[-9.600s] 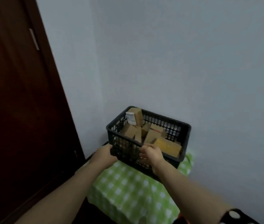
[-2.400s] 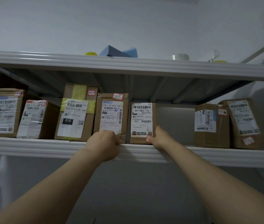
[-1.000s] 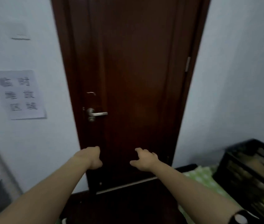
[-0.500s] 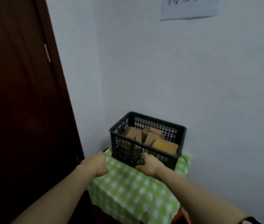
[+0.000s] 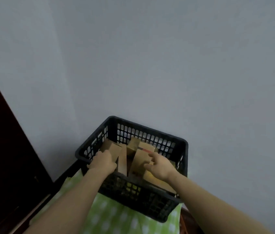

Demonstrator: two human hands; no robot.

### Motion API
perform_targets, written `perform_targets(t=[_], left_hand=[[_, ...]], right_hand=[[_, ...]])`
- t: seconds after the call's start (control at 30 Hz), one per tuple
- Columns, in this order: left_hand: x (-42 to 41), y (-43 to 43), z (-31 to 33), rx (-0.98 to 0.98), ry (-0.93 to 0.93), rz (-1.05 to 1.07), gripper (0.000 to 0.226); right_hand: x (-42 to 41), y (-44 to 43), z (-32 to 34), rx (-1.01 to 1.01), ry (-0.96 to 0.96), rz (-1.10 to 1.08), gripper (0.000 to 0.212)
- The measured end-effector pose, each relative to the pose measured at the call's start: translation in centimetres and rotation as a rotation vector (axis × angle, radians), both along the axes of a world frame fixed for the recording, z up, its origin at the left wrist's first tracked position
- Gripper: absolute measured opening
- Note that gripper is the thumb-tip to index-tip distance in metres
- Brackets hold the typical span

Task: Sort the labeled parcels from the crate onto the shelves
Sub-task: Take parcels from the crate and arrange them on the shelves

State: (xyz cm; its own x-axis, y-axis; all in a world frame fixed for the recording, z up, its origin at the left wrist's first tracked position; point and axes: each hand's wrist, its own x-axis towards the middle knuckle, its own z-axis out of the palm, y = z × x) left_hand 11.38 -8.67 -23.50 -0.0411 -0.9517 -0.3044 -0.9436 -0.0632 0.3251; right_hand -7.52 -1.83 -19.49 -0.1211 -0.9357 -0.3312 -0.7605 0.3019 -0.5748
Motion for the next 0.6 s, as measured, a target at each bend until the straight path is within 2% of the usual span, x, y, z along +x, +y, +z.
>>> perform_targets(t=[0.17, 0.43, 0.5, 0.6], left_hand=[[-1.6, -8.0, -3.5, 0.018, 0.000, 0.044, 0.073], [-5.3, -14.9, -9.2, -0.025, -0.304, -0.074, 0.092], [-5.8, -15.4, -10.2, -0.021, -0.376, -0.066, 0.090], [-5.6, -15.8, -10.9, -0.042, -0.445, -0.047, 0.072]], right_hand=[[-0.8, -6.8, -2.9, 0.019, 0.032, 0.090, 0.054], [-3.0, -13.1, -6.4, 0.060, 0.015, 0.081, 0.050], [-3.0, -13.7, -6.9, 0.052, 0.019, 0.099, 0.048], [-3.2, -14.2, -7.1, 0.051, 0.026, 0.136, 0.047]])
